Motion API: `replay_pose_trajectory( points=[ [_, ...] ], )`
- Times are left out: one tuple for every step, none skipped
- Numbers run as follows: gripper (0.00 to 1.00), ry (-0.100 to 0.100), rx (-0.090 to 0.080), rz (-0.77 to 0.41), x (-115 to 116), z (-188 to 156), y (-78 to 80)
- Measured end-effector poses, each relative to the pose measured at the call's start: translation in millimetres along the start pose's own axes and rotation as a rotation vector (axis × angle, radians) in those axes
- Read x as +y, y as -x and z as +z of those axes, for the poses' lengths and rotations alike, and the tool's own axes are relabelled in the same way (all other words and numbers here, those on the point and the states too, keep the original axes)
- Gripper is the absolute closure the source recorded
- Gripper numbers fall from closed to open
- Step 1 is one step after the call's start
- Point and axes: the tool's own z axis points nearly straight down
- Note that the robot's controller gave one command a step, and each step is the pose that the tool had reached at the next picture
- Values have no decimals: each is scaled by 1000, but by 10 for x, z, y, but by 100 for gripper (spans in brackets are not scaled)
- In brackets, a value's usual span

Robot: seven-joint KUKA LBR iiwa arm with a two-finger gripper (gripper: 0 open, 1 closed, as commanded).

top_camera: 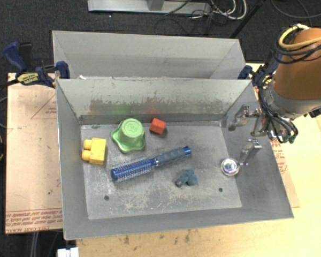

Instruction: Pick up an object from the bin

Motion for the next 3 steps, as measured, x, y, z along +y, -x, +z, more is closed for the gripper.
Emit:
replay_pose_trajectory(
  points=[
    [0,1,0,-223,309,1367,-189],
    [0,1,-12,-173,1106,1460,87],
    [100,-1,-7,-169,1059,1451,77]
  ],
)
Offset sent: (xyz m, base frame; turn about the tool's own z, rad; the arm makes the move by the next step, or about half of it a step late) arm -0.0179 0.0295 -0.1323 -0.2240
